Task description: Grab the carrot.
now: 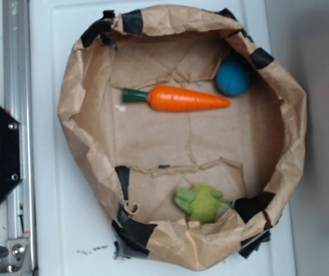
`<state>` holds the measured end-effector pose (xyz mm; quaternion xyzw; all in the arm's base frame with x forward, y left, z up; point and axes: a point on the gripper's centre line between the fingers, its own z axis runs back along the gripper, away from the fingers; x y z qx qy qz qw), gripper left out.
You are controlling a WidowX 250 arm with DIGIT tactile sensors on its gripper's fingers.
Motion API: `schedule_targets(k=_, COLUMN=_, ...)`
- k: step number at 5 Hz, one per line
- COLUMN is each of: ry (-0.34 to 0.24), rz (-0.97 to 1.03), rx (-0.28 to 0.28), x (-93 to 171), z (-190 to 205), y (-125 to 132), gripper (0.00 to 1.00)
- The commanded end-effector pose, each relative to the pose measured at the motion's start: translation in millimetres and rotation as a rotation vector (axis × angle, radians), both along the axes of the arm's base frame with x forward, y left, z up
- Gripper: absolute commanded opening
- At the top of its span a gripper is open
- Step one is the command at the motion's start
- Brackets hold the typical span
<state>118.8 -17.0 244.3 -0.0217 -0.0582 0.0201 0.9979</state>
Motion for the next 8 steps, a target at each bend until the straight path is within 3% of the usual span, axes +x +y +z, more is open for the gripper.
schedule_targets(k=1, ry=0.0, rz=0.0, rx=0.0, x=0, z=0, y=0, gripper=1.0)
schedule_targets(k=2, ry=-0.018, rz=0.004, rx=-0.03, x=50, z=-39, y=26, gripper=1.0)
schedule_targets(k=3, ry=-0.045, rz=-0.024, rx=0.042, x=102, z=-75, y=26, gripper=1.0)
schedule_targets(k=4, ry=0.002, rz=0.038, rx=0.128, x=145, z=-121, y=40, gripper=1.0)
schedule_targets(k=7, ry=0.002, rz=0.038, rx=0.128, x=145, z=-121, y=40, gripper=1.0)
schedule_targets(k=8, ry=0.03, rz=-0.04, rx=0.131, x=142, z=-146, y=36, gripper=1.0)
